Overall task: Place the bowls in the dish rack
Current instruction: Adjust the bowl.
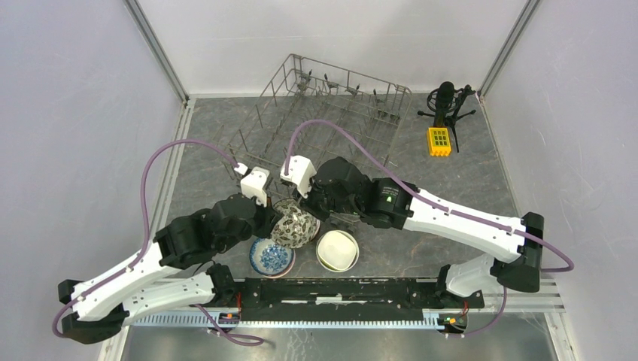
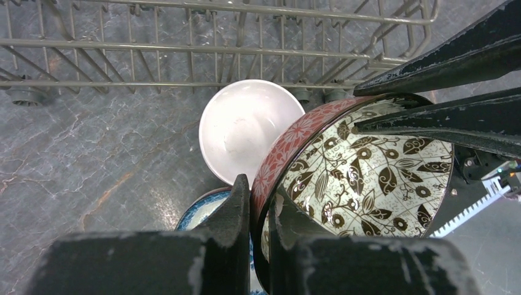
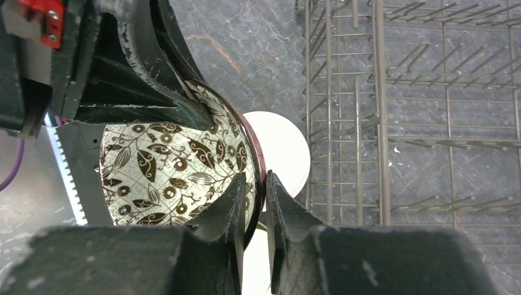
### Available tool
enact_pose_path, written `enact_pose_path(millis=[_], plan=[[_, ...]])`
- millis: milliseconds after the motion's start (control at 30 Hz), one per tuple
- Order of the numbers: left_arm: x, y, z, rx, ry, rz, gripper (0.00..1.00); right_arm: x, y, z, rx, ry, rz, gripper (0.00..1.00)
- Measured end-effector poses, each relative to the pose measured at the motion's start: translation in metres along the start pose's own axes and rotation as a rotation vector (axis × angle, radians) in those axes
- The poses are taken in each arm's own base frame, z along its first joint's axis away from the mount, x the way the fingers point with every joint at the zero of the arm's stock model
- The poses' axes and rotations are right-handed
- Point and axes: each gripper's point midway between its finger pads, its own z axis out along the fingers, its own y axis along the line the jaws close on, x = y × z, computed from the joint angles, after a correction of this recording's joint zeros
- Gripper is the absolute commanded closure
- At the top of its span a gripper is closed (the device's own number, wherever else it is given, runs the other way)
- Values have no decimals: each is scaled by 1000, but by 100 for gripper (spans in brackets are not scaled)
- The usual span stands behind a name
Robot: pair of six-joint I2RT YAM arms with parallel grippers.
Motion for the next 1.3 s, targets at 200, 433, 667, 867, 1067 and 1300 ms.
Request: enact_pose_path(millis=[200,433,667,867,1067,1300], plan=[[-1,5,4,-38,4,-2,98,2,-6,8,34,37,-1,99],[5,8,6,-63,35,15,87,9,-10,14,57,91,-13,100],[-3,3,5,-46,17,6,65,11,-17,12,94,107,-26,100],[-16,-4,4,-18,-25,-10,55,11,-25,9,132,117,-47,100],[-26,-6,0,0,-62,-10,38,8,-31,7,159,116,-64,100],[-43,0,-11,-24,-136,-29,10,6,-42,2,214,123,-84,100]])
